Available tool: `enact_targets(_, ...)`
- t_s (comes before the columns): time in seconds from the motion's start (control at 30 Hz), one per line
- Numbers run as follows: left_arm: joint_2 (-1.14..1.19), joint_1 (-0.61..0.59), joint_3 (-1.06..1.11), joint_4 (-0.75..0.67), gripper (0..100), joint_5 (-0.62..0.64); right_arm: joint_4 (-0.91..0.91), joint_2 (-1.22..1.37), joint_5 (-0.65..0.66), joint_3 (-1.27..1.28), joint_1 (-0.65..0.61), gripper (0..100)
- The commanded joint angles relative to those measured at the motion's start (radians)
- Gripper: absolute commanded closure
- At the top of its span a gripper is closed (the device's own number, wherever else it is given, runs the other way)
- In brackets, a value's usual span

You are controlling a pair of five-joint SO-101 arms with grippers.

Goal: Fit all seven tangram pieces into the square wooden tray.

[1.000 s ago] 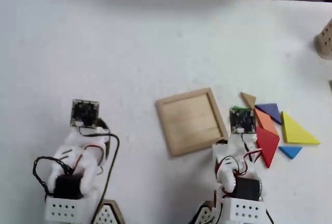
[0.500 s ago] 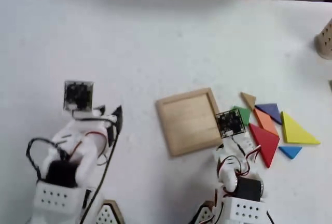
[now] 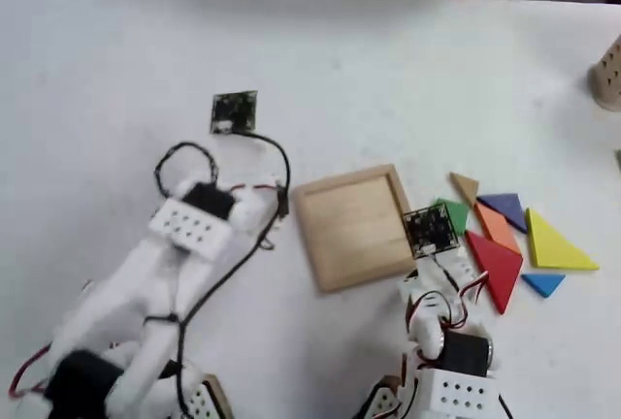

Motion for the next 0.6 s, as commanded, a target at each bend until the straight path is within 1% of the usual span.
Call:
enact_targets(0.0, 0.208, 0.018, -0.121, -0.089, 91, 0.120, 0.002, -0.013, 0.014, 0.009, 0.004, 97.8)
enact_targets(0.07, 0.274, 0.022, -0.161, -0.084, 85, 0.155, 0.002, -0.013, 0.014, 0.009, 0.002, 97.8)
enact_targets(0.13, 0.314, 0.041, -0.184, -0.080, 77, 0.176, 0.002, -0.013, 0.014, 0.009, 0.002, 97.8)
enact_targets(0.23, 0.317, 0.096, -0.190, -0.057, 64, 0.189, 0.002, -0.013, 0.015, 0.009, 0.002, 97.8)
enact_targets(0.3, 0.295, 0.134, -0.189, -0.046, 60, 0.199, 0.002, -0.013, 0.015, 0.009, 0.002, 97.8)
enact_targets(0.37, 0.272, 0.159, -0.186, -0.035, 59, 0.203, 0.002, -0.013, 0.015, 0.009, 0.002, 97.8)
enact_targets(0.47, 0.282, 0.160, -0.181, -0.035, 61, 0.203, 0.002, -0.013, 0.015, 0.009, 0.002, 97.8)
enact_targets(0.5, 0.300, 0.154, -0.183, -0.038, 64, 0.203, 0.002, -0.013, 0.015, 0.009, 0.002, 97.8)
enact_targets(0.57, 0.357, 0.127, -0.193, -0.044, 73, 0.203, 0.002, -0.013, 0.015, 0.009, 0.002, 97.8)
